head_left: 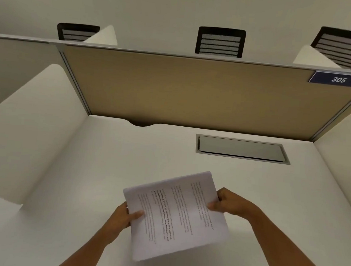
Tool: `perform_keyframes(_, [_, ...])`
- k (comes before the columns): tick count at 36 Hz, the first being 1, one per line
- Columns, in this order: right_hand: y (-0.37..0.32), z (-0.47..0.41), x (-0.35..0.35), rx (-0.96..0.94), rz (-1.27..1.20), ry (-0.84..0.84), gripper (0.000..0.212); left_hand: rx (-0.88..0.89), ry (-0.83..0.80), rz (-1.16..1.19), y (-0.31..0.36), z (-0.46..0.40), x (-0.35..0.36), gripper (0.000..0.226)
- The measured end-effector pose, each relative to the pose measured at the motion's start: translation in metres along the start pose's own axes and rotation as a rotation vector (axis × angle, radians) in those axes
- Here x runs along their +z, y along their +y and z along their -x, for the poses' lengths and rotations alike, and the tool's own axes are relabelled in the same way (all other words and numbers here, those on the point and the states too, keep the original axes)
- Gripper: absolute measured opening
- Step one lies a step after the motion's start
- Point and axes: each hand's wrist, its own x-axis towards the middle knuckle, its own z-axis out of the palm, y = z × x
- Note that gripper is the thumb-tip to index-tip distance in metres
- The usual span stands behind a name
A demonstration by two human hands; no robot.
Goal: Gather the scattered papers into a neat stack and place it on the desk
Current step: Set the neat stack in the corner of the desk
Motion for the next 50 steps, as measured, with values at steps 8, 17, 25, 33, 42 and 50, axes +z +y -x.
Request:
perform_keyframes(8, [-0.031, 0.005, -0.010, 0.009, 0.179, -0.101, 0.028, 0.277, 0.091, -0.548, 0.062, 0.009, 0.001, 0.086])
perform_keyframes(17, [-0.064, 0.001, -0.017, 0.039, 0.301, -0.159, 0.036, 0.117, -0.289, -0.687, 0.086, 0.020, 0.004, 0.039])
perform_keyframes(25, [-0.090, -0.005, -0.025, -0.034, 0.225, 0.018, 0.027, 0.163, -0.139, -0.505, 0.079, 0.033, 0.004, 0.025])
perform_keyframes(33, [-0.089, -0.011, -0.021, -0.110, -0.292, 0.132, 0.035, 0.186, -0.019, -0.244, 0.083, 0.037, -0.023, 0.038])
perform_keyframes(42, [-0.093, -0.030, 0.055, -0.022, -0.538, 0.037, 0.028, 0.179, 0.160, -0.009, 0.079, 0.027, -0.050, 0.024])
perform_keyframes(50, [-0.106, -0.069, 0.136, 0.007, -0.499, 0.049, 0.030, 0.143, 0.315, -0.026, 0.082, 0.012, -0.091, 0.021])
